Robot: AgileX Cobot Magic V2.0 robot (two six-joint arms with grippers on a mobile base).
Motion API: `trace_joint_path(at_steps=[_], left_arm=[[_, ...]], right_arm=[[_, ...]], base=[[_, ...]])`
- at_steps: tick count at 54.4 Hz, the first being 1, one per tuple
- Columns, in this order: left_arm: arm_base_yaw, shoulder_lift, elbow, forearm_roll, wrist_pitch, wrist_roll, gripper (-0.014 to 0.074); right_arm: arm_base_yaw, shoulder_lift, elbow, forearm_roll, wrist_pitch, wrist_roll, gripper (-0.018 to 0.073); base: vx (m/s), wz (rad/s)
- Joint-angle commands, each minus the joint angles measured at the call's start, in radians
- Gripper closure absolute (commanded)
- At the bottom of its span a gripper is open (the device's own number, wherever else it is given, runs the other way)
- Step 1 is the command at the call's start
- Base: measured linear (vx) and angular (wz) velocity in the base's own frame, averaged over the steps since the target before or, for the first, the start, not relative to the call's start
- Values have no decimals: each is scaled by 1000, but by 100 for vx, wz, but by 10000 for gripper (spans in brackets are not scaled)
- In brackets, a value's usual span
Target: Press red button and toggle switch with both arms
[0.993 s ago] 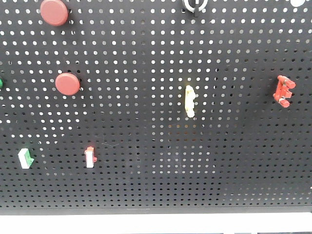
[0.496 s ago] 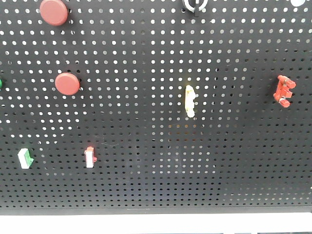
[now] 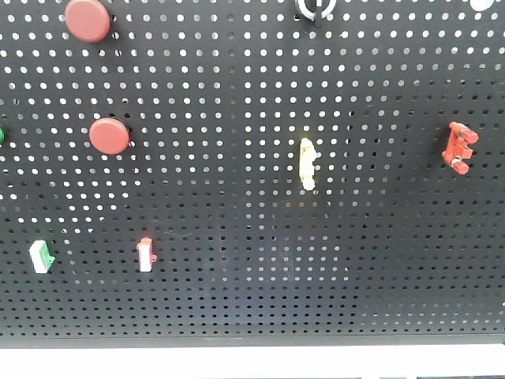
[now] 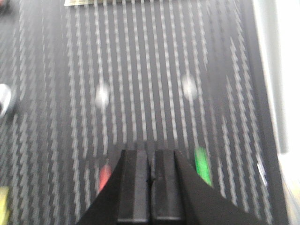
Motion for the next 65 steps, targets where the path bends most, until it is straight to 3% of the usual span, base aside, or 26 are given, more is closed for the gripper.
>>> trace_joint_path(at_steps=[1, 15, 22, 32, 46, 54, 65], left_arm=[[-1, 115, -93, -1, -41, -7, 594], [-1, 289, -109, -2, 12, -11, 594], [-16, 365, -125, -2, -23, -11, 594], [-164, 461, -230, 0, -35, -6, 594], [-349, 649, -430, 0, -34, 63, 594], [-403, 734, -522, 0, -33, 63, 594], [-410, 824, -602, 0, -37, 63, 594]], right_arm=[[-1, 111, -106, -9, -69, 2, 559], [-1, 255, -162, -8, -86, 2, 559], [-1, 272, -162, -5, -98, 2, 559], [-1, 272, -162, -5, -99, 2, 559], [-1, 272, -162, -5, -99, 2, 559], [-1, 272, -162, -5, -111, 2, 559], [-1, 272, -162, -5, -141, 2, 559]], base=[[0, 0], [0, 0], [0, 0], [0, 0], [0, 0], [0, 0], [0, 0]])
